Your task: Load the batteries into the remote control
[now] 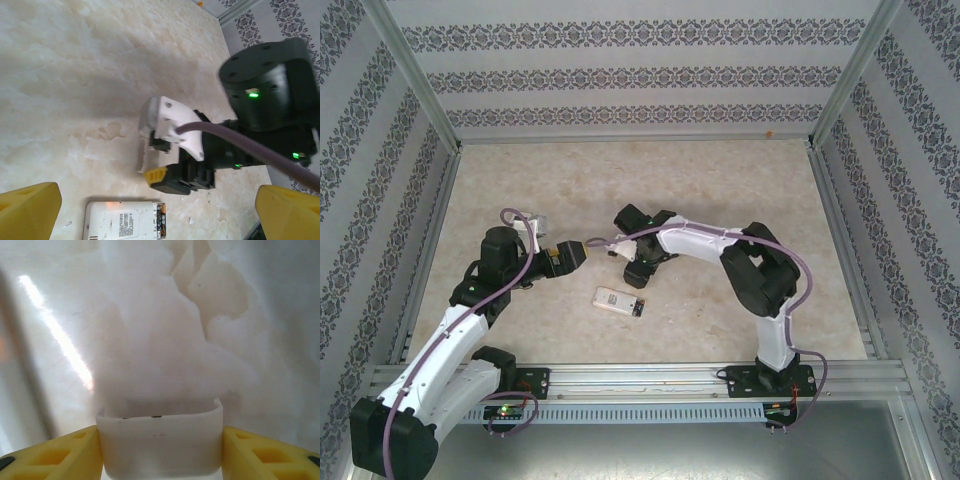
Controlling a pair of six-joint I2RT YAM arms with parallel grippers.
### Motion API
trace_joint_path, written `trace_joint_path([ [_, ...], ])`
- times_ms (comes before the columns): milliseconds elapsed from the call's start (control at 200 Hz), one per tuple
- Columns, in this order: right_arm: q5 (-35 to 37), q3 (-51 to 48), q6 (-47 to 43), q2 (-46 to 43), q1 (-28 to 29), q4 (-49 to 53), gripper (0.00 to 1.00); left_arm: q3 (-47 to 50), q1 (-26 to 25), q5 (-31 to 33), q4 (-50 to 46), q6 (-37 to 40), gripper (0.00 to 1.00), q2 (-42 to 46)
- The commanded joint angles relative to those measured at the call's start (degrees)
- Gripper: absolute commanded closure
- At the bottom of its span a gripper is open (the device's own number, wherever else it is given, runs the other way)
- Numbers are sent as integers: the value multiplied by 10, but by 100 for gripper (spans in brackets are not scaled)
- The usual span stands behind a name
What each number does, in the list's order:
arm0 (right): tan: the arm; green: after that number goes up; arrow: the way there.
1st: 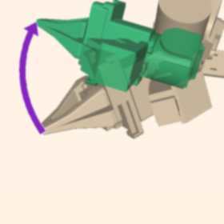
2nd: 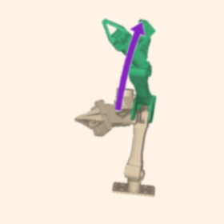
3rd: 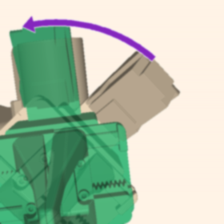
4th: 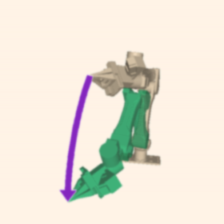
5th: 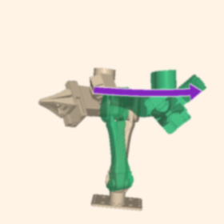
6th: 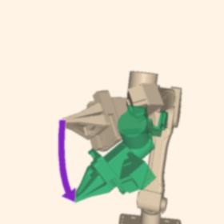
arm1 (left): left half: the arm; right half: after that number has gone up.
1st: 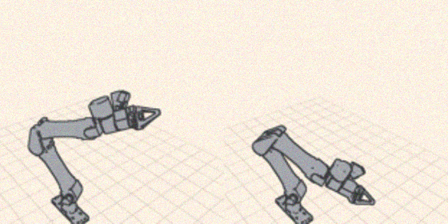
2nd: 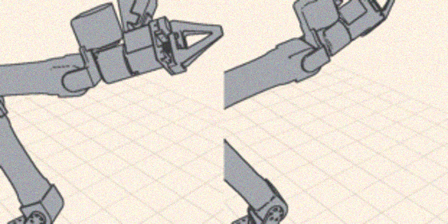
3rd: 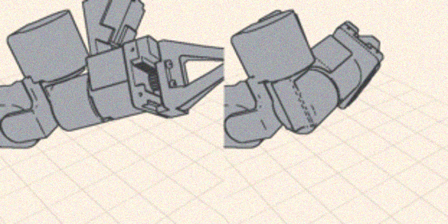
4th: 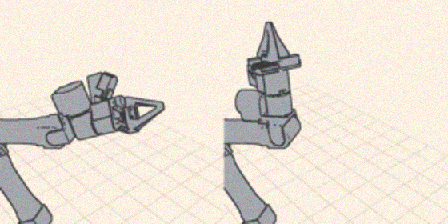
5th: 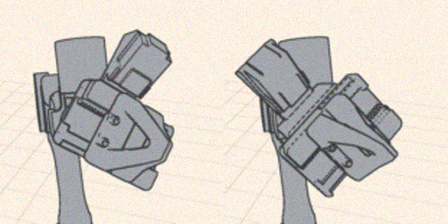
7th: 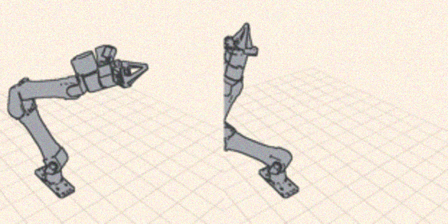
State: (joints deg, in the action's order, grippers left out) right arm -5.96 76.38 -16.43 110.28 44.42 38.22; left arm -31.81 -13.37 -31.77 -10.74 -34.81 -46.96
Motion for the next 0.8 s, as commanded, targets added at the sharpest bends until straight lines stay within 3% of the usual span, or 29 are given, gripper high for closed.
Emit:
trace_joint_path([
  [0,-30,-44,25,-107,9,-8,41,10,7,-13,1,-9,0,11],
  [145,-16,-113,56,-180,45,-11,41,17,8,-18,10,-18,0,15],
  [305,-4,-148,92,-204,88,-14,40,22,9,-28,27,-31,0,14],
  [794,36,-130,96,-110,126,-29,37,33,10,-26,25,-14,0,16],
])
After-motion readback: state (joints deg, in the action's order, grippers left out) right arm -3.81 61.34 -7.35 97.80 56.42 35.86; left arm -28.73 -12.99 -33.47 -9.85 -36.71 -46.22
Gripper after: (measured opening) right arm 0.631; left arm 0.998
